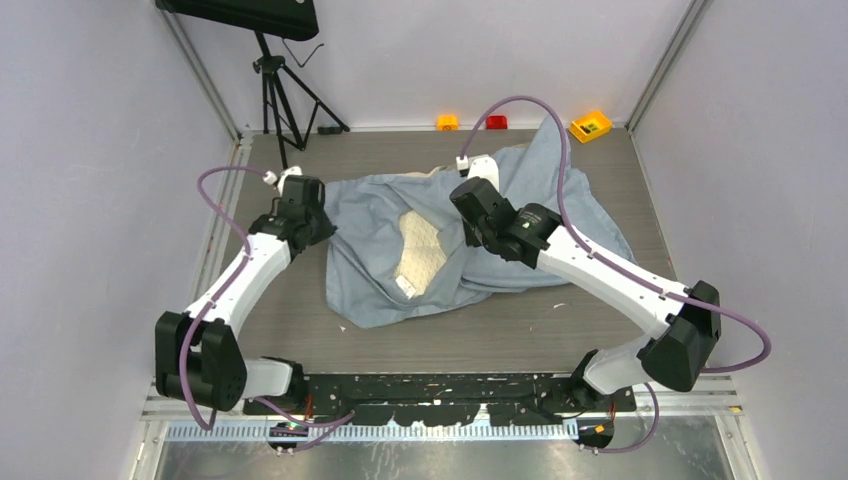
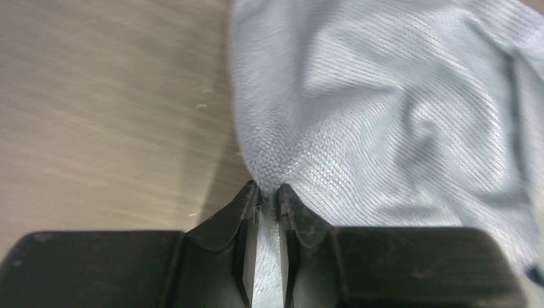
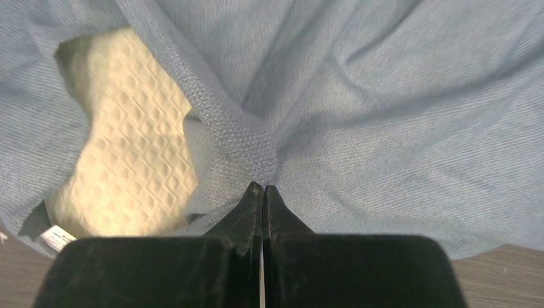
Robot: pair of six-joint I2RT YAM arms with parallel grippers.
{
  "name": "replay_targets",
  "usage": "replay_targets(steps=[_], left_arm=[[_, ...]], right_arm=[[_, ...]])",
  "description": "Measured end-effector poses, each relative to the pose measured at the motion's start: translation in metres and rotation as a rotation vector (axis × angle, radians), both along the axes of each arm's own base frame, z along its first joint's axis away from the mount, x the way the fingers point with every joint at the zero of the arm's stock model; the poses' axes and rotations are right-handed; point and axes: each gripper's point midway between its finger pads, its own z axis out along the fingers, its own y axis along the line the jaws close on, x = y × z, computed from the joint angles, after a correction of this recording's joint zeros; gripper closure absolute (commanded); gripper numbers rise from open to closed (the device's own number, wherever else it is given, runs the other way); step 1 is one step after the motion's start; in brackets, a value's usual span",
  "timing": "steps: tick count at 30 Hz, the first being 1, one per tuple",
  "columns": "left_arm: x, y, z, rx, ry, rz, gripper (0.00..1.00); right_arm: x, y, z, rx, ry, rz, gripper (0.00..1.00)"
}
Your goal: Remove the pillowcase from the pillow
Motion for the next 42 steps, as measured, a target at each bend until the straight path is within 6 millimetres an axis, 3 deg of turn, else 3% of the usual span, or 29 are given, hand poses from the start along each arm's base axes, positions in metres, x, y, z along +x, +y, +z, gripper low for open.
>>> replay_targets(steps=[3,6,9,13,17,20,24,28,30,34,38,42], left_arm=[[-0.018,0.028,-0.014,0.076,0.088,0.075,0.62],[-0.036,0.018,-0.024,0.080,0.173,0.002,0.48],[-0.051,-0.016,-0.015,0.099,0.185,-0.140,0.03],[-0.066,-0.064,0.028,0.055,0.053,-0.319,0.00],[-0.071,-0.087,0.056,-0.036,-0.046,-0.419,0.02],[-0.067,-0.103,0.046,-0.062,-0.020,-0.476,0.01],[-0.063,-0.118,0.009,-0.060,0.086,-0.539,0.01],[-0.057,-0.125,-0.011,-0.040,0.125,-0.568,0.09],[-0.051,-0.124,-0.014,-0.023,0.118,-0.560,0.23],[-0.026,-0.117,-0.021,-0.033,0.116,-0.503,0.62],[0.006,-0.080,-0.045,-0.132,0.160,-0.350,0.97],[0.018,-0.036,-0.071,-0.215,0.202,-0.202,1.00]], right_arm=[[-0.006,0.001,-0.024,-0.002,0.067,0.024,1.00],[-0.011,0.010,-0.040,0.013,0.122,0.049,1.00],[-0.011,0.021,-0.048,0.042,0.149,0.075,1.00],[-0.013,0.034,-0.053,0.090,0.168,0.104,1.00],[-0.015,0.040,-0.056,0.118,0.178,0.120,1.00],[-0.016,0.043,-0.057,0.129,0.184,0.129,1.00],[-0.017,0.045,-0.057,0.139,0.187,0.139,1.00],[-0.018,0.045,-0.059,0.138,0.192,0.141,1.00],[-0.018,0.045,-0.060,0.136,0.194,0.141,1.00],[-0.019,0.043,-0.063,0.130,0.200,0.139,1.00],[-0.020,0.041,-0.066,0.123,0.203,0.135,1.00],[-0.018,0.039,-0.067,0.113,0.195,0.126,1.00]])
